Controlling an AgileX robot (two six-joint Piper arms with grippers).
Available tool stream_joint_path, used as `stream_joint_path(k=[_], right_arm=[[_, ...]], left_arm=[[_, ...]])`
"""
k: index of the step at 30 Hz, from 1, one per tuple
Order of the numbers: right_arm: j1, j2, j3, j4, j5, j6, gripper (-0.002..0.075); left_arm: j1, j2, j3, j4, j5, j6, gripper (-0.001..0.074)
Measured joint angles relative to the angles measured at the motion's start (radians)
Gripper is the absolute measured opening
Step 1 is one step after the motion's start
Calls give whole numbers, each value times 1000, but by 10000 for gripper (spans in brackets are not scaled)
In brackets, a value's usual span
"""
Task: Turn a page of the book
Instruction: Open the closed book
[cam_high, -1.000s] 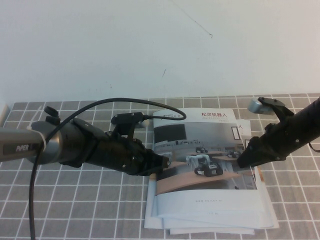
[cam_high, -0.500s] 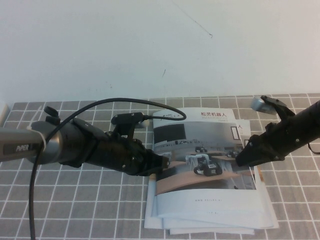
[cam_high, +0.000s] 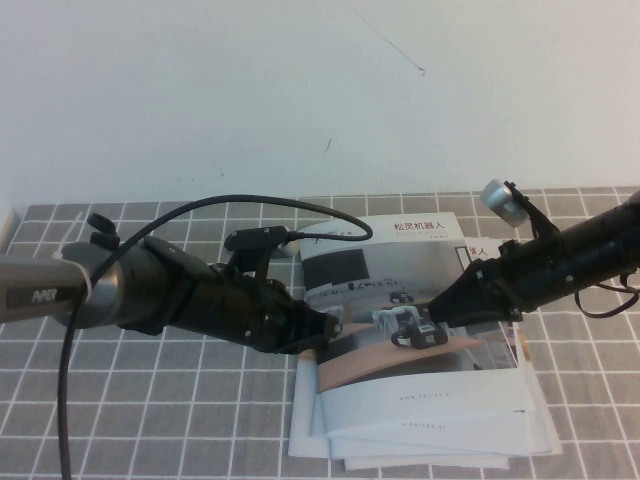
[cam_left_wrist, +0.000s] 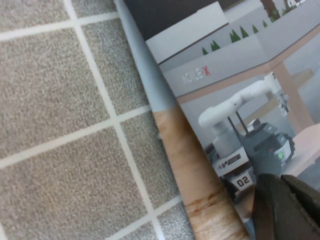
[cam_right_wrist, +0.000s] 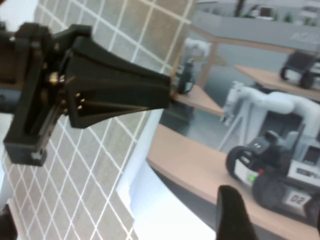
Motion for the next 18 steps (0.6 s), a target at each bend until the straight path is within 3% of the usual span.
stream_joint_path(k=[9,18], right_arm=[[-6,-31,0,-20,-17,-12,347],[-33,-40,0,-269,-144,94,343]], left_arm=[[0,1,0,-4,6,0,-4],[-4,1,0,-6,10,4,-4]])
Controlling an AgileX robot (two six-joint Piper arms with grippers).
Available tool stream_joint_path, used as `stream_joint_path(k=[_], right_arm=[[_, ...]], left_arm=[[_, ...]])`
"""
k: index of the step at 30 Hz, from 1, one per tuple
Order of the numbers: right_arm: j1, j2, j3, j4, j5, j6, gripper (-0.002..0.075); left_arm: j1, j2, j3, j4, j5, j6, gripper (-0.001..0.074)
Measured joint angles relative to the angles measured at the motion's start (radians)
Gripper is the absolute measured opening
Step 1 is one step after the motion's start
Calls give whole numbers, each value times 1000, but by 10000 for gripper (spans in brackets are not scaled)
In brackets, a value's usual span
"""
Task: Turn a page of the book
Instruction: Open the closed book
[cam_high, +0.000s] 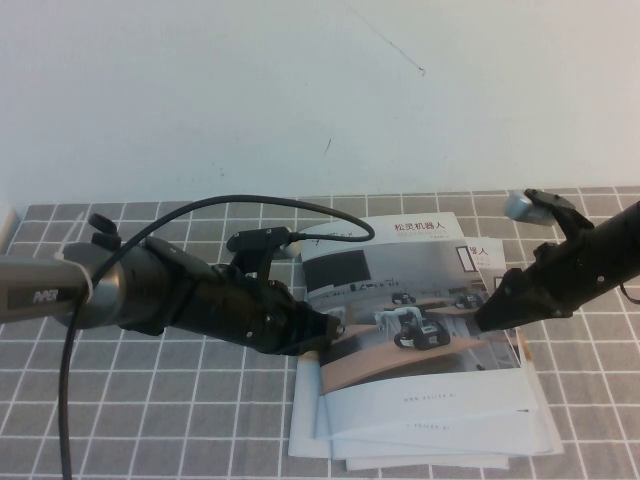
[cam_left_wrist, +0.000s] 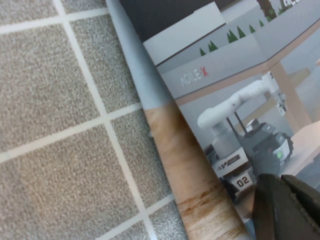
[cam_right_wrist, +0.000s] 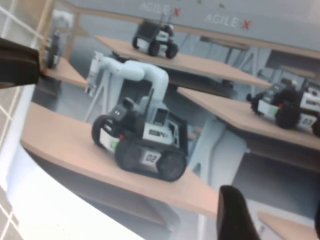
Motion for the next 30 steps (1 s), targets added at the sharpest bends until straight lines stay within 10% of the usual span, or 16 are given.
stream_joint_path(k=[30], right_arm=[[-23,35,-7,25,21,-19,340]], left_arm=[[-1,0,0,4,-2,2,-4]])
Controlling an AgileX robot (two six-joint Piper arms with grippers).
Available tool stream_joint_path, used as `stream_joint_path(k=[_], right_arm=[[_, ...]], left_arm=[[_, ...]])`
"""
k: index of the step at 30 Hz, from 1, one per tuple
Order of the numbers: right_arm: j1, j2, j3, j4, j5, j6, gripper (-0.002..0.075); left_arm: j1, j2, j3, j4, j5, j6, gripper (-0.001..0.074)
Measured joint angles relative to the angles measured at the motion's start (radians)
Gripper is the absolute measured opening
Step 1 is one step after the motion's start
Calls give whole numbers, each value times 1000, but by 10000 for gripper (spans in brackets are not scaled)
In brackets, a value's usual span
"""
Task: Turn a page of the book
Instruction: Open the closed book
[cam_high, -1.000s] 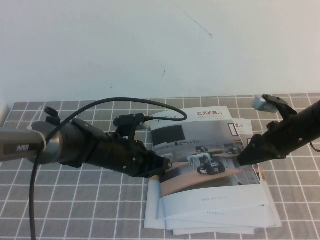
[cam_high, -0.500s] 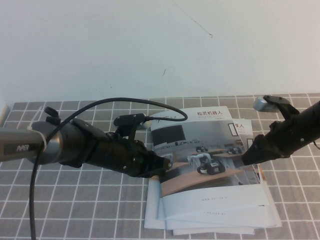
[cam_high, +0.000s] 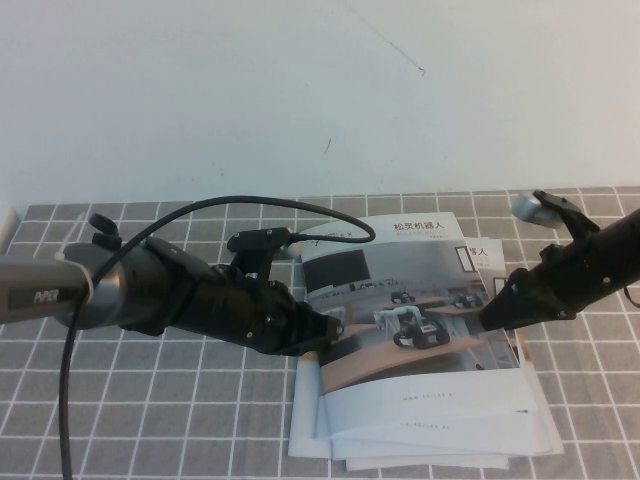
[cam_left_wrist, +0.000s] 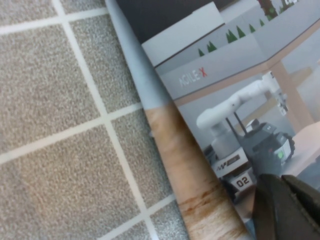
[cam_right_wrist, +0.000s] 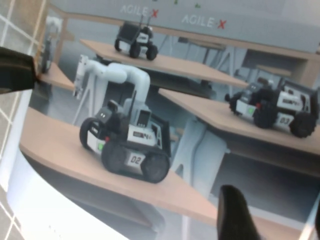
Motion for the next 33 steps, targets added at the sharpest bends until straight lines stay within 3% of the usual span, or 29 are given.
stream_joint_path(k=[23,33], right_arm=[[11,-18,7,142,138,-88,340],[11,-41,7,-75,18,45,340]], left_arm=[[0,0,0,4,3,0,-4],[0,0,0,4,3,0,-4]])
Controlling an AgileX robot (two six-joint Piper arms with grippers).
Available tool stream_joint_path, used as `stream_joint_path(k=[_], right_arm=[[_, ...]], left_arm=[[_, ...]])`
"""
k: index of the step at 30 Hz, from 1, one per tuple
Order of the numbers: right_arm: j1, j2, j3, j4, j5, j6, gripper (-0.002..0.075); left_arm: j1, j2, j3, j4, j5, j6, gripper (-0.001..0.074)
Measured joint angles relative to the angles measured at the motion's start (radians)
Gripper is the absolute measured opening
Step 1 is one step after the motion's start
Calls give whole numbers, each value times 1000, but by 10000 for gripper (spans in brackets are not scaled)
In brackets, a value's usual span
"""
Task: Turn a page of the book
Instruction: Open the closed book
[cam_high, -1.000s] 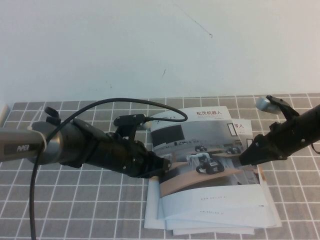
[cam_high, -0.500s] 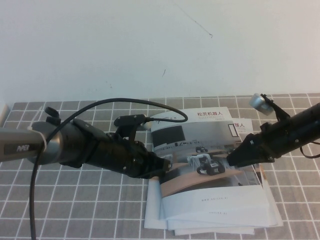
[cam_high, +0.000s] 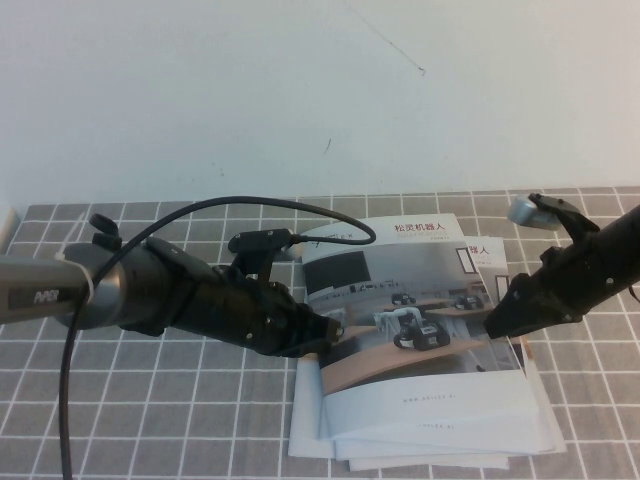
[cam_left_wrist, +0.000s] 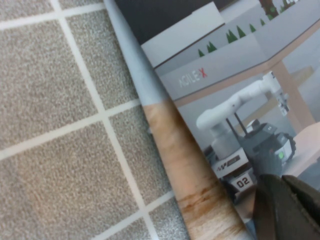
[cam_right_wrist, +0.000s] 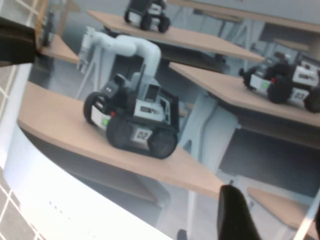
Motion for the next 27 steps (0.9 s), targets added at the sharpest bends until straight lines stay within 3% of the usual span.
stream_joint_path(k=[15,27], right_arm=[[0,15,0,-18,-13,29,340],[-8,27,0,80,28,-8,340]], left_arm=[[0,0,0,0,0,0,-4],[0,0,0,0,0,0,-4]])
